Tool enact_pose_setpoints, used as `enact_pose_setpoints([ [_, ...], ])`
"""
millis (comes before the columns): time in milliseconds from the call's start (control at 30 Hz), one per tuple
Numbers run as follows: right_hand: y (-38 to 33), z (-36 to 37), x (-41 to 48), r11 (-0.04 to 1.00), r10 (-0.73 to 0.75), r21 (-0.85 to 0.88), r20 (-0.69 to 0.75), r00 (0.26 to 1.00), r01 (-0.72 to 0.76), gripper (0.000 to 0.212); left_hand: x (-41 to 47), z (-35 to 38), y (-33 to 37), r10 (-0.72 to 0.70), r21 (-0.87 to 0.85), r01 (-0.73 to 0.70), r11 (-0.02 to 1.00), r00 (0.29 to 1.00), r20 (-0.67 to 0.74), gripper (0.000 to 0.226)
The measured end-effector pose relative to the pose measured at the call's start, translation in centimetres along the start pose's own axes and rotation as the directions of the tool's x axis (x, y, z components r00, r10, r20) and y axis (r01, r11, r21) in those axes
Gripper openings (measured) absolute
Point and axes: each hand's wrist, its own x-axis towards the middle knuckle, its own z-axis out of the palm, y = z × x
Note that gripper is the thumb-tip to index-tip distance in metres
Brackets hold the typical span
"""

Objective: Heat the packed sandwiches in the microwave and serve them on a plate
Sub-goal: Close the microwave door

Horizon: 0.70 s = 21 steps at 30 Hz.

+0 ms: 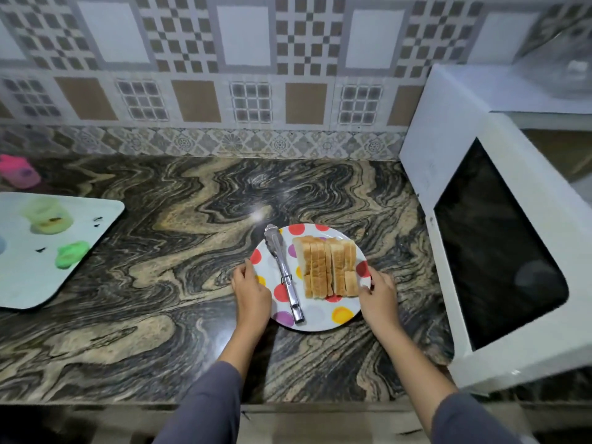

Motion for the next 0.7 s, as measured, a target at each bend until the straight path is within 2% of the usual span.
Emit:
enact_pose_setpoints([
  [133, 0.1, -1.5, -3.7, 0.996, -0.07, 0.046, -0.009, 0.997, 0.071, 0.04, -1.7, -1.0, 1.5, 0.049, -0.072, -0.054, 0.996, 0.997, -0.064, 0.047],
  [233, -0.8, -4.1, -7.2, 0.963, -0.249, 0.079, -0.089, 0.964, 0.256, 0.041, -3.3, -1.1, 5.2, 0.194, -0.16, -0.203, 0.966, 0.978, -0.072, 0.045],
  [333, -2.8, -8.4, -10.9, 0.864, -0.469, 0.086, -0.223, 0.855, 0.496, 0.039, -5.7, -1.1, 10.7, 0.347, -0.271, -0.338, 0.901, 0.938, -0.016, 0.043],
  [433, -5.2, -13.3, -14.7, 0.728, -0.625, -0.022, -0.432, 0.65, 0.685, 0.033, -8.6, -0.9, 16.5, 0.532, -0.397, -0.48, 0.782, 0.846, 0.027, 0.034],
  [500, -6.1, -16.6, -16.5, 0.698, -0.644, -0.158, -0.566, 0.515, 0.699, 0.03, -10.7, -0.6, 20.2, 0.628, -0.467, -0.53, 0.708, 0.775, 0.074, 0.03],
  [567, -6.7, -19.1, -17.0, 0.708, -0.622, -0.226, -0.647, 0.44, 0.669, 0.029, -12.1, -0.1, 23.1, 0.671, -0.549, -0.509, 0.663, 0.728, 0.136, 0.029],
  [633, -6.6, -21.5, -17.2, 0.74, -0.611, -0.277, -0.658, 0.44, 0.614, 0.032, -13.6, 0.4, 25.7, 0.704, -0.637, -0.446, 0.629, 0.674, 0.223, 0.031],
  [700, -6.0, -22.9, -16.7, 0.774, -0.609, -0.322, -0.613, 0.503, 0.544, 0.036, -14.6, 1.4, 27.4, 0.741, -0.636, -0.458, 0.621, 0.607, 0.287, 0.033],
])
